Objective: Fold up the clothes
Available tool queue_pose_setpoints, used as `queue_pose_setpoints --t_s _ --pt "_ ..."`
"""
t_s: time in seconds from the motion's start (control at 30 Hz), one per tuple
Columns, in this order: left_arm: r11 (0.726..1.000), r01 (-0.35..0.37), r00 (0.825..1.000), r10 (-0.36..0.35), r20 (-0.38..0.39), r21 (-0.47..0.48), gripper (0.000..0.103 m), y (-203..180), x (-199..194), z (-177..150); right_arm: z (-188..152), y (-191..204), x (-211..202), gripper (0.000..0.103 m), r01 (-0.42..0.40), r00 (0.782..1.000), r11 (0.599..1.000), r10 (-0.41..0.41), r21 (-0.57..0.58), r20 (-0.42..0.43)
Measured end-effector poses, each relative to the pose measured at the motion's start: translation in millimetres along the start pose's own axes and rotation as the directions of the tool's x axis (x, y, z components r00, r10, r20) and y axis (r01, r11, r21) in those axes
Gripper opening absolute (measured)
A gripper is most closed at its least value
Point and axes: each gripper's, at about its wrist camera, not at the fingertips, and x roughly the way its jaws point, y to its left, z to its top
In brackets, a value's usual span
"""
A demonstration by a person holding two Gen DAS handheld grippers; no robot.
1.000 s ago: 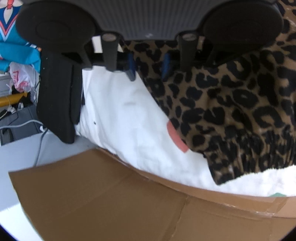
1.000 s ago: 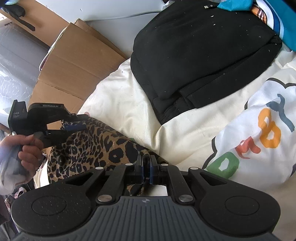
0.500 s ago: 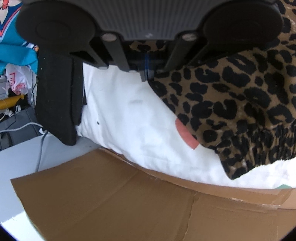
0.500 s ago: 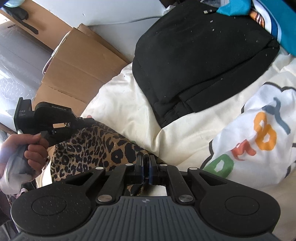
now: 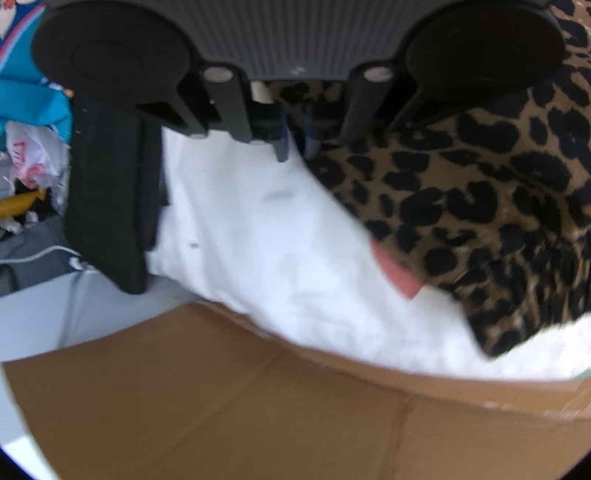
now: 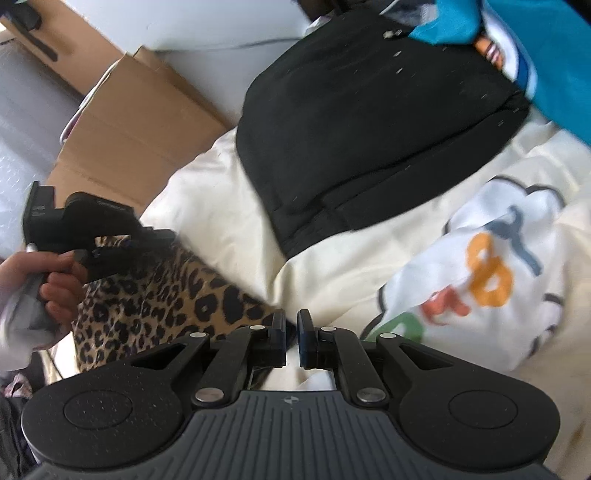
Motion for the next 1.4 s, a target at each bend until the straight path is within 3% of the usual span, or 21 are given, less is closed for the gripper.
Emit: queue_pose_setpoints --t_s 0.17,0.37,0.5,0.63,0.87,1.0,1.07,1.17,1.4 --pt "0.998 0.032 0.998 -0.035 0.061 0.06 0.024 -10 -46 17 6 10 -12 0.005 -0.029 0.998 1.0 0.029 -0.012 0.062" --pt "0.99 -0.069 0.991 0.054 0.126 0.122 0.024 6 -102 47 12 33 -15 0.006 -0.082 0.992 0.994 0.089 -0.071 0.095" --pt "0.975 -0.152 0.983 0.132 0.131 0.161 0.024 28 -114 62 13 47 -5 0.006 -0.104 0.991 0.99 0.111 -0.09 0.079" --pt "0.962 -0.183 0.982 0.169 0.085 0.205 0.024 54 -110 59 14 62 8 0.006 -0.155 0.987 0.982 0.16 -0.107 0.036" --pt "0.942 -0.155 0.986 0.164 -0.006 0.297 0.024 80 -76 36 11 97 44 0.006 -0.194 0.981 0.955 0.183 -0.223 -0.067" --pt "0.915 -0.196 0.98 0.194 0.042 0.353 0.022 82 -59 31 16 103 68 0.006 -0.18 0.981 0.945 0.154 -0.272 -0.115" --pt "0.912 -0.201 0.98 0.191 0.064 0.357 0.022 83 -56 33 19 103 81 0.006 -0.176 0.98 0.942 0.142 -0.285 -0.137" --pt "0.907 -0.216 0.976 0.201 0.077 0.361 0.012 85 -49 39 23 102 96 0.006 -0.152 0.983 0.939 0.11 -0.308 -0.149" --pt "0.903 -0.185 0.983 0.169 0.074 0.388 0.009 86 -58 46 31 92 106 0.008 -0.092 0.99 0.951 0.055 -0.294 -0.133"
